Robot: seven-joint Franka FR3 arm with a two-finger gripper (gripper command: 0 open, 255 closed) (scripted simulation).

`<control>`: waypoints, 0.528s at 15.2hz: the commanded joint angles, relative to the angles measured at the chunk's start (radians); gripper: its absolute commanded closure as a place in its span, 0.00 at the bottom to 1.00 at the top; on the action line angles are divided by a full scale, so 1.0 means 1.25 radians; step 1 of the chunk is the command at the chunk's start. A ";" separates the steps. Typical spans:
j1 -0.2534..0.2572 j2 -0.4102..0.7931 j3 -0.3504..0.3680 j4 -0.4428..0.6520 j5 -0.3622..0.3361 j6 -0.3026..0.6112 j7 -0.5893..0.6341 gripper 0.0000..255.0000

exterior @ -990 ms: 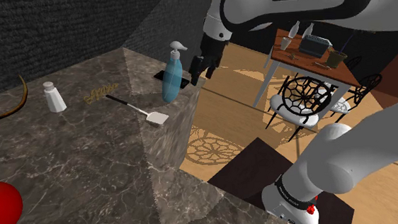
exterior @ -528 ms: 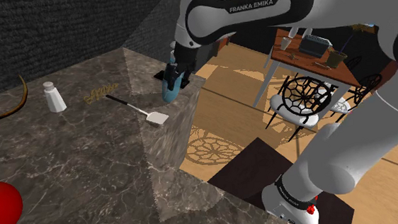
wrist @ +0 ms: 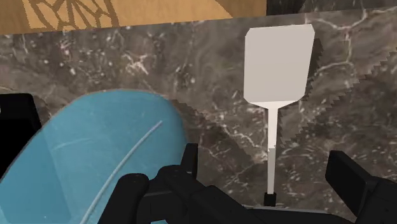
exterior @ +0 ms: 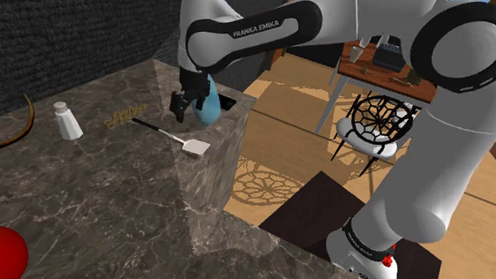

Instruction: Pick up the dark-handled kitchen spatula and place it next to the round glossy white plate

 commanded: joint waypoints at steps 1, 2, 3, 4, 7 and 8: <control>0.014 0.058 0.005 0.053 -0.020 0.004 0.007 0.00; 0.022 0.089 0.007 0.083 -0.029 0.003 0.011 0.00; 0.030 0.120 0.008 0.115 -0.039 0.001 0.013 0.00; 0.039 0.151 0.009 0.148 -0.049 -0.002 0.016 0.00; 0.049 0.192 0.008 0.175 -0.060 0.011 0.019 0.00; 0.049 0.197 0.007 0.172 -0.061 0.020 0.020 0.00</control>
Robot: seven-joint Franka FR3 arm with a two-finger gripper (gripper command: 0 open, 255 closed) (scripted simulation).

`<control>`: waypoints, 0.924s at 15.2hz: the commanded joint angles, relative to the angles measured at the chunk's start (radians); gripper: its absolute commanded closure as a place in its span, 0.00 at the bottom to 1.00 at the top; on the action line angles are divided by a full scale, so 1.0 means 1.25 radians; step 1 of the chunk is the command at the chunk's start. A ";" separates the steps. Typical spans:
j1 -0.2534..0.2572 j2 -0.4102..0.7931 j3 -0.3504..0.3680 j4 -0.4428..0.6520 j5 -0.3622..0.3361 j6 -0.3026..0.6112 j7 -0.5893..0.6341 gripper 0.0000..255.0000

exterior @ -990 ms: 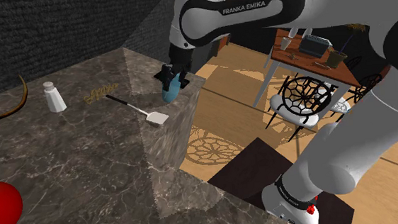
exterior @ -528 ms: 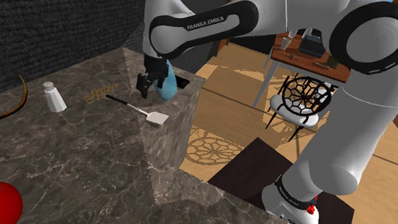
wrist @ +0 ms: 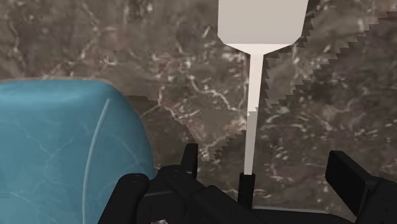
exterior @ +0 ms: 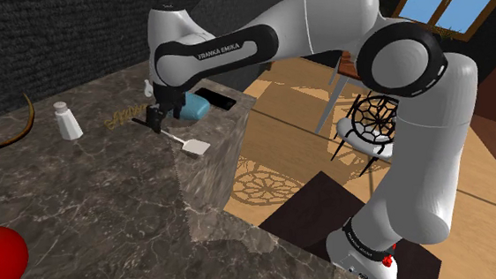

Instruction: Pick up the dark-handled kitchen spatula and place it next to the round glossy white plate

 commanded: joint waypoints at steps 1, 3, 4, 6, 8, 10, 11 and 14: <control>0.000 0.011 -0.002 -0.006 -0.003 0.017 -0.001 0.00; 0.000 0.022 -0.003 -0.011 -0.005 0.034 0.000 0.00; 0.001 0.028 -0.004 -0.014 -0.007 0.042 0.001 0.00; 0.001 0.031 -0.004 -0.015 -0.007 0.046 0.002 0.00; 0.001 0.031 -0.004 -0.015 -0.007 0.046 0.002 0.00; 0.001 0.031 -0.004 -0.015 -0.007 0.046 0.002 0.00; 0.001 0.031 -0.004 -0.015 -0.007 0.046 0.002 0.00; 0.001 0.031 -0.004 -0.015 -0.007 0.046 0.002 1.00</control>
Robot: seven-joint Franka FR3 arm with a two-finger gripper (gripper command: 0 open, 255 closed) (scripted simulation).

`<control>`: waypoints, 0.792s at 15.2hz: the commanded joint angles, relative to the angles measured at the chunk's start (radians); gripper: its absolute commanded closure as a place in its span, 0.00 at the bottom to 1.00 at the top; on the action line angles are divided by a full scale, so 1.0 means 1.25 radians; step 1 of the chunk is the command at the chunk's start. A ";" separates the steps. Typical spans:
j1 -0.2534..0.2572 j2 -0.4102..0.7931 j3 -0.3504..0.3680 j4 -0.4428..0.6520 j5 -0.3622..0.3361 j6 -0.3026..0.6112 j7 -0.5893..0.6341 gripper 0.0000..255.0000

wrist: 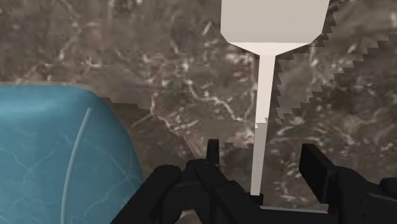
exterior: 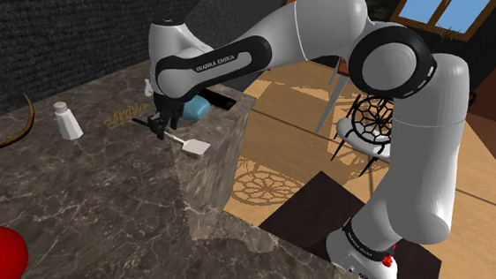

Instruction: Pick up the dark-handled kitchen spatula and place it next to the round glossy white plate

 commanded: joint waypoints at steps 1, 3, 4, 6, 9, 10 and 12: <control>0.000 0.000 0.000 0.000 0.000 0.000 0.000 1.00; 0.000 0.000 0.000 0.000 0.000 0.000 0.000 1.00; 0.000 0.000 0.000 0.000 0.000 0.000 0.000 1.00; 0.000 0.000 0.000 0.000 0.000 0.000 0.000 1.00; 0.000 0.000 0.000 0.000 0.000 0.000 0.000 1.00; 0.000 -0.005 0.001 0.004 0.001 -0.008 -0.001 1.00; -0.001 -0.014 0.002 0.012 0.004 -0.026 -0.002 1.00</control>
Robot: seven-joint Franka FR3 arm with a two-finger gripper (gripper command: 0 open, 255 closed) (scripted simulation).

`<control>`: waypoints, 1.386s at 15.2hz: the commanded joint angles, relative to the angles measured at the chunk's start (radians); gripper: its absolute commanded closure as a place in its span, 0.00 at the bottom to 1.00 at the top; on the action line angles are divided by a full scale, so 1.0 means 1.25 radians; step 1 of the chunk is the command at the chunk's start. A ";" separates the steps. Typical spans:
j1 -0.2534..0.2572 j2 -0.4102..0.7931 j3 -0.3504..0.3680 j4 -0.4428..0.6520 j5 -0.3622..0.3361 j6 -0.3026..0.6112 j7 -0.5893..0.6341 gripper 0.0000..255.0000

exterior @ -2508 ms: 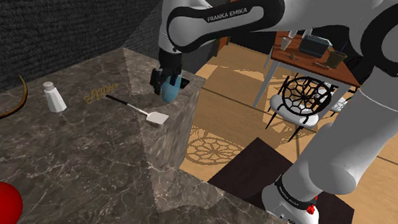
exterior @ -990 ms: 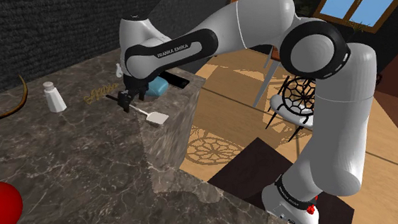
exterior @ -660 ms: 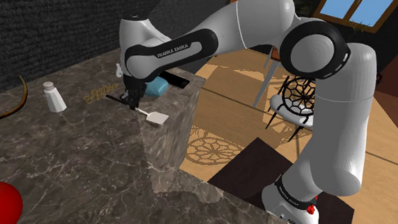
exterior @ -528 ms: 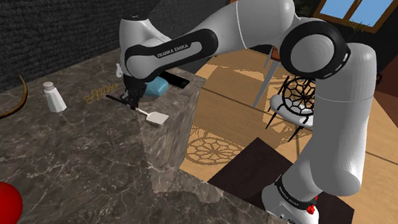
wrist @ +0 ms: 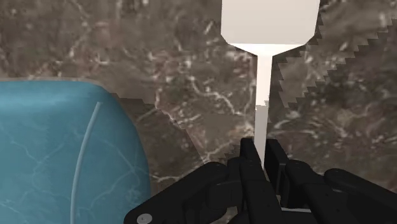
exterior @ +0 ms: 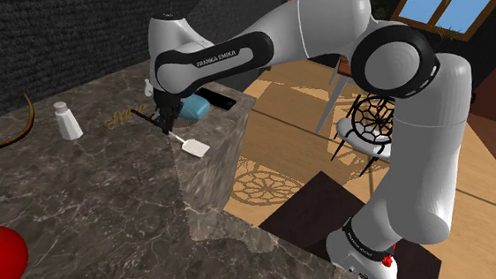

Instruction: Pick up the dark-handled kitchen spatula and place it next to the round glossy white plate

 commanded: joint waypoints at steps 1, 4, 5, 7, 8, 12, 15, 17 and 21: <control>0.000 -0.010 0.001 0.006 0.002 -0.016 0.000 1.00; -0.001 -0.022 0.003 0.021 0.005 -0.042 -0.003 1.00; -0.001 -0.025 0.003 0.026 0.006 -0.051 -0.003 1.00; -0.001 -0.033 0.004 0.037 0.008 -0.070 -0.005 1.00; -0.001 -0.036 0.005 0.043 0.009 -0.079 -0.005 1.00; -0.002 -0.048 0.006 0.069 0.012 -0.116 -0.007 1.00; 0.002 -0.079 0.011 0.038 0.016 -0.116 0.002 1.00; 0.011 -0.129 0.020 -0.037 0.021 -0.091 0.021 1.00; 0.030 -0.223 0.039 -0.168 0.034 -0.053 0.062 1.00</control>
